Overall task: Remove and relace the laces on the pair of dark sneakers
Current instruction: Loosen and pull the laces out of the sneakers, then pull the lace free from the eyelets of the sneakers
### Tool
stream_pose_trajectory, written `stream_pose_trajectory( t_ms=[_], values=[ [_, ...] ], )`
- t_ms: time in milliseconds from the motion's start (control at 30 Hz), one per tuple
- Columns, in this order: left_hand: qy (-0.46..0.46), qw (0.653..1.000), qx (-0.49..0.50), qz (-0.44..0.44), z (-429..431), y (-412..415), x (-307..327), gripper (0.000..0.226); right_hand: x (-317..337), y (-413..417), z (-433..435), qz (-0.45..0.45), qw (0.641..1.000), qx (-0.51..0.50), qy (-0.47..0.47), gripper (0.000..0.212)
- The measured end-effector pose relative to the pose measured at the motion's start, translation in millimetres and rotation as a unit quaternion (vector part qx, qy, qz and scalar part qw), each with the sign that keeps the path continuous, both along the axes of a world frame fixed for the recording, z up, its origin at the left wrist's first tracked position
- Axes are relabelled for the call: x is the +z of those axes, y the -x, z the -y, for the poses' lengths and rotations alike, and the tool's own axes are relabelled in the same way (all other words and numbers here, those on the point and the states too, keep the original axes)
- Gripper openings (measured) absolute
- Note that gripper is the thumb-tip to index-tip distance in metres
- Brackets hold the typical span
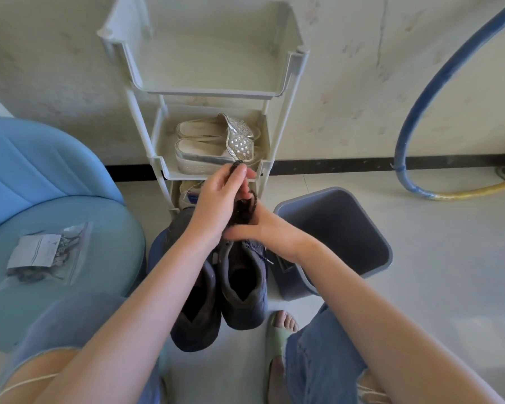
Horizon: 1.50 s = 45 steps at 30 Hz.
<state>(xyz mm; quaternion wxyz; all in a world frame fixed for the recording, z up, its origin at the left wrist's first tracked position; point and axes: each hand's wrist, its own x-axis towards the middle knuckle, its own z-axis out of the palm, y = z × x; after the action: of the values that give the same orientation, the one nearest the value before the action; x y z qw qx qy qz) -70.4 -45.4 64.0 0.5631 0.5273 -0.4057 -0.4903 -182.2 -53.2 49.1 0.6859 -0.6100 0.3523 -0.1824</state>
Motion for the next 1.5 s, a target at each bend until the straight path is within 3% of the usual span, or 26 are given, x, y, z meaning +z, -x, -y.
stream_pose_trajectory(
  t_ms=[67, 133, 200, 267, 333, 467, 533, 600, 633, 667, 700, 733, 800, 867, 933, 1033, 1233, 1333, 1500],
  values=[
    [-0.014, 0.998, -0.066, -0.01, 3, 1, 7, 0.021, -1, 3, 3, -0.037, 0.998, -0.039, 0.035, 0.025],
    [0.0, 0.989, -0.097, 0.109, 2, -9, 12, 0.022, -4, 9, 9, -0.05, 0.994, -0.099, 0.02, 0.009],
    [-0.004, 0.984, -0.041, 0.175, 5, -24, 6, 0.03, -4, 19, 18, 0.042, 0.977, -0.194, -0.073, 0.007],
    [-0.079, 0.99, -0.026, 0.113, 15, -26, -7, 0.038, 1, 28, 25, 0.212, 0.926, -0.252, -0.186, 0.009],
    [-0.164, 0.965, -0.137, 0.149, 20, -13, -21, 0.043, 6, 33, 30, 0.321, 0.874, -0.266, -0.25, 0.013],
    [-0.114, 0.886, -0.4, 0.206, -8, 9, -36, 0.03, 6, 37, 37, 0.363, 0.828, -0.336, -0.263, 0.017],
    [-0.109, 0.881, -0.4, 0.226, -16, 7, -41, 0.024, 3, 45, 40, 0.295, 0.831, -0.418, -0.22, 0.012],
    [-0.09, 0.921, -0.304, 0.228, -11, 7, -40, 0.021, -4, 55, 42, 0.059, 0.876, -0.469, -0.093, 0.011],
    [-0.078, 0.951, -0.23, 0.19, -7, 7, -38, 0.022, -8, 58, 41, -0.094, 0.894, -0.437, -0.007, 0.019],
    [-0.063, 0.975, -0.163, 0.136, -3, 7, -35, 0.023, -9, 58, 37, -0.193, 0.909, -0.366, 0.058, 0.028],
    [-0.047, 0.989, -0.118, 0.08, 2, 10, -33, 0.024, -9, 55, 32, -0.234, 0.927, -0.28, 0.089, 0.033],
    [-0.034, 0.994, -0.098, 0.038, 5, 14, -32, 0.025, -5, 52, 27, -0.224, 0.948, -0.21, 0.078, 0.033],
    [-0.031, 0.995, -0.092, 0.006, 13, 31, -26, 0.028, 2, 48, 18, -0.112, 0.982, -0.152, -0.008, 0.028],
    [-0.047, 0.994, -0.09, -0.029, 25, 55, -23, 0.028, 7, 55, 18, -0.04, 0.973, -0.216, -0.073, 0.028],
    [-0.078, 0.989, -0.108, -0.066, 39, 84, -20, 0.028, 7, 75, 24, -0.055, 0.943, -0.32, -0.079, 0.033],
    [-0.1, 0.984, -0.13, -0.062, 57, 130, -27, 0.03, -1, 113, 29, -0.184, 0.899, -0.397, -0.003, 0.037],
    [-0.167, 0.966, -0.19, 0.048, 78, 181, -65, 0.03, -39, 158, 53, -0.356, 0.859, -0.363, -0.057, 0.037],
    [-0.197, 0.942, -0.218, 0.163, 82, 181, -96, 0.027, -60, 168, 58, -0.374, 0.868, -0.308, -0.107, 0.029],
    [-0.175, 0.899, -0.258, 0.308, 82, 170, -139, 0.021, -78, 171, 63, -0.377, 0.882, -0.26, -0.115, 0.023]
  ],
)
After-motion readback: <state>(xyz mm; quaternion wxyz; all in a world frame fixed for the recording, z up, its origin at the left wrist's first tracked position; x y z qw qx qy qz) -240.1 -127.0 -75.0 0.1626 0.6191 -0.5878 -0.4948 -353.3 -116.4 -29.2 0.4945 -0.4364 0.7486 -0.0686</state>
